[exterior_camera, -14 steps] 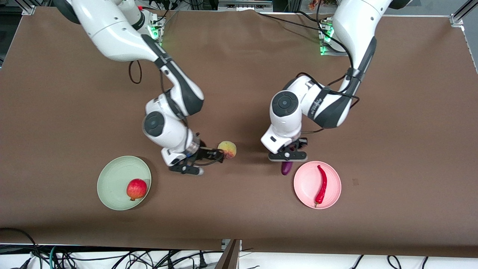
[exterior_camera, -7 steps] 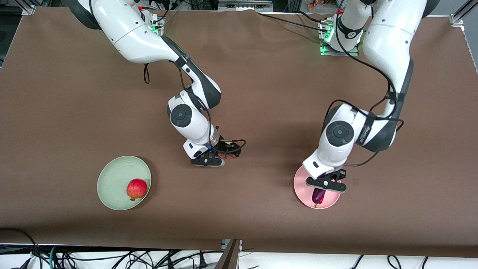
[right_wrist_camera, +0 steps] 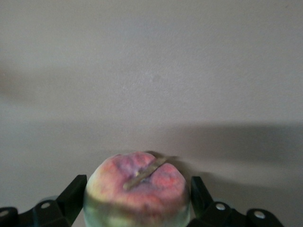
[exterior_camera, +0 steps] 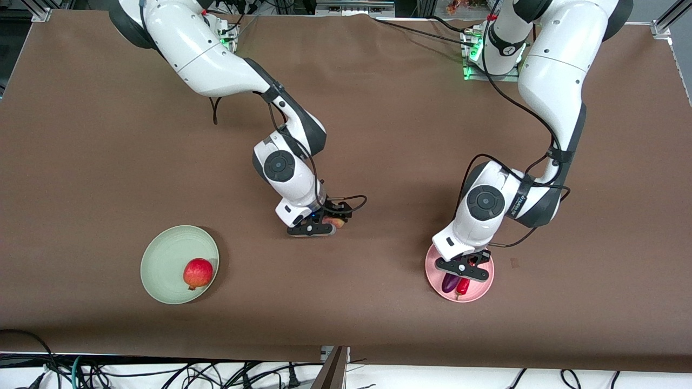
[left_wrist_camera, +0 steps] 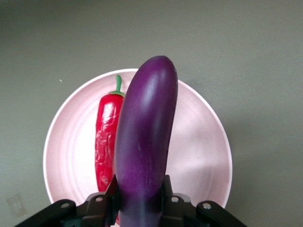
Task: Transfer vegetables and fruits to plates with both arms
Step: 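Lower the eggplant onto the pink plate while the right gripper grasps the peach, then open the left gripper and withdraw while the right gripper carries the peach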
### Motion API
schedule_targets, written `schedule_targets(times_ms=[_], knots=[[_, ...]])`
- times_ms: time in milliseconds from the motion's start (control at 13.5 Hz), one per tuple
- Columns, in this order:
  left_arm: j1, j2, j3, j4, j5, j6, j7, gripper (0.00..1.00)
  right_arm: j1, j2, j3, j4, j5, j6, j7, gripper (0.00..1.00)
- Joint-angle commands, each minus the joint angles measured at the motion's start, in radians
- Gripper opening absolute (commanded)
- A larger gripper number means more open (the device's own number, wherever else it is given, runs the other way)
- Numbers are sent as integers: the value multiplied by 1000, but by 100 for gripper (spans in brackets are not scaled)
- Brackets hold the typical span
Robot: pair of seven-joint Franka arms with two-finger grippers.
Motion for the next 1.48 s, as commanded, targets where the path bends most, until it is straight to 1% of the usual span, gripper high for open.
schedule_targets(times_ms=[0, 74, 148, 296, 444, 519, 593, 667, 815, 963, 1259, 1407], knots=[[3, 16, -4, 29, -38, -9, 32, 100, 11, -2, -17, 0, -17, 11, 6, 22], [3, 16, -4, 30, -40, -9, 27, 100, 5, -9, -20, 3, -17, 3, -2, 19], [4, 13, -4, 30, -40, -9, 30, 100, -8, -27, -32, 9, -19, -32, -9, 18], [13, 5, -7, 33, -40, -14, 32, 100, -66, -101, -46, 35, -11, -204, -66, 19], [33, -13, -14, 36, -40, -21, 32, 100, -175, -167, -38, 87, 1, -425, -254, 19], [39, -34, -14, 36, -46, -24, 30, 100, -232, -192, -40, 98, 1, -511, -378, 19], [44, -64, -14, 35, -67, -38, 30, 100, -299, -204, -40, 98, 6, -564, -516, 19], [55, -91, -16, 36, -107, -87, 30, 100, -368, -207, -40, 98, 15, -587, -645, 19], [70, -156, -13, 36, -261, -203, 30, 100, -493, -196, -40, 97, 20, -589, -860, 19], [92, -211, -14, 38, -334, -315, 32, 100, -551, -160, -41, 92, 21, -554, -954, 19], [95, -327, -11, 38, -327, -555, 38, 100, -567, -104, -44, 84, 12, -408, -962, 19], [102, -387, -4, 38, -326, -636, 120, 100, -582, -84, -44, 58, 14, -331, -987, 19]])
